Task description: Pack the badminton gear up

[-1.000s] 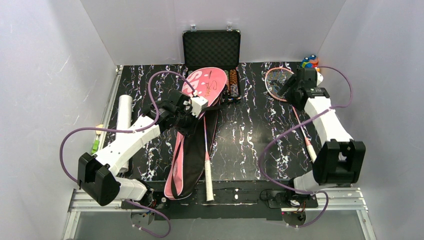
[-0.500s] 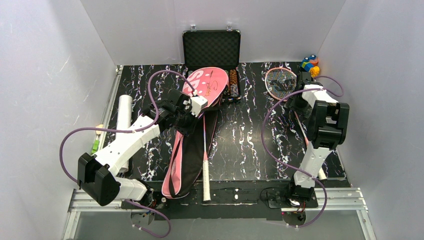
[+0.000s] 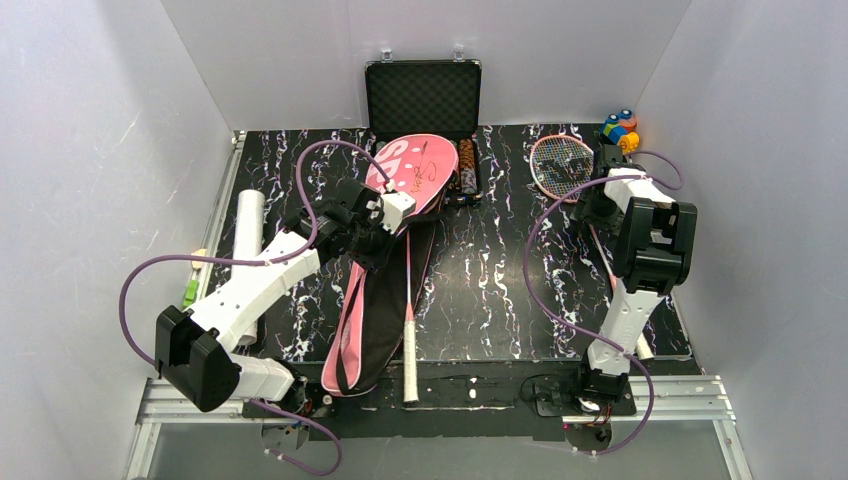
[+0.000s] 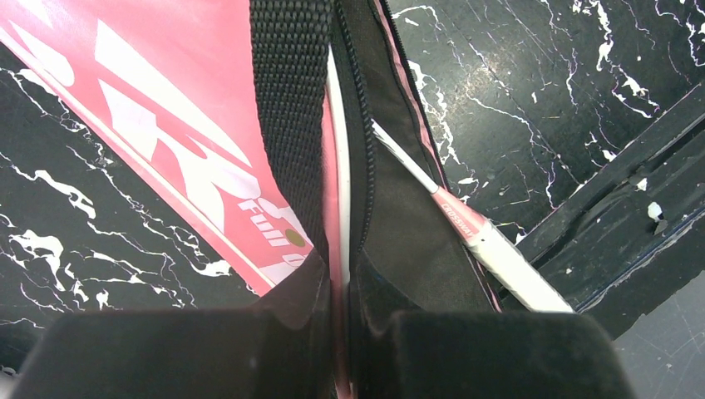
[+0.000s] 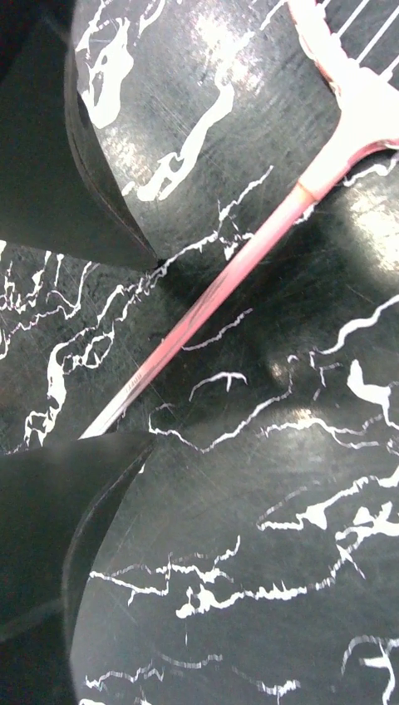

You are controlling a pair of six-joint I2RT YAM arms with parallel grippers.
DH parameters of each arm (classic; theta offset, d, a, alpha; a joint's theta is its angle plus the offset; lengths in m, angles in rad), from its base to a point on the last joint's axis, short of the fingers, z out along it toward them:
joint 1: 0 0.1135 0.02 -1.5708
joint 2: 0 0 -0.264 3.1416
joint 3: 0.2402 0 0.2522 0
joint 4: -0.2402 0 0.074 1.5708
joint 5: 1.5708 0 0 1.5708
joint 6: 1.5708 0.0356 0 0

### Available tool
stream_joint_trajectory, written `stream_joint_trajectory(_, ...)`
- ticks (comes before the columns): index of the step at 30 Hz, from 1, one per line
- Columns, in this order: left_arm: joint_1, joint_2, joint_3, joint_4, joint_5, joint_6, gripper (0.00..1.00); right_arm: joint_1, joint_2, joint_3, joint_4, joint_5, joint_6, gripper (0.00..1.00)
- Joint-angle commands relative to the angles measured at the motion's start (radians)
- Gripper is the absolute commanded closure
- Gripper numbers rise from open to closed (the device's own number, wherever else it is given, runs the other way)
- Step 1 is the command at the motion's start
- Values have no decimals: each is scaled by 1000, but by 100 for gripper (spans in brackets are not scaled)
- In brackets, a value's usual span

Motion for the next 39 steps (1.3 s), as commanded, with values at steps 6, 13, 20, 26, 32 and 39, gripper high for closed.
stream_joint_trajectory(6,0,-63,51,36,-28,27,100,-6,3,88,-79,-348,-14,31)
stream_joint_trajectory(13,0,-67,75,24,-33,15,100,-2,-3,64,-60,-528,63,40)
stream_joint_trajectory(20,0,-72,94,5,-51,15,100,38,-28,8,-41,-539,80,46)
stream_joint_trajectory(26,0,-80,83,1,-60,17,100,36,-122,23,-68,-351,45,35)
stream_joint_trajectory(32,0,-84,82,5,-50,18,100,3,-124,1,-73,-270,43,29)
stream_joint_trajectory(39,0,-107,58,11,-48,23,100,-14,-80,-50,-65,-230,35,29)
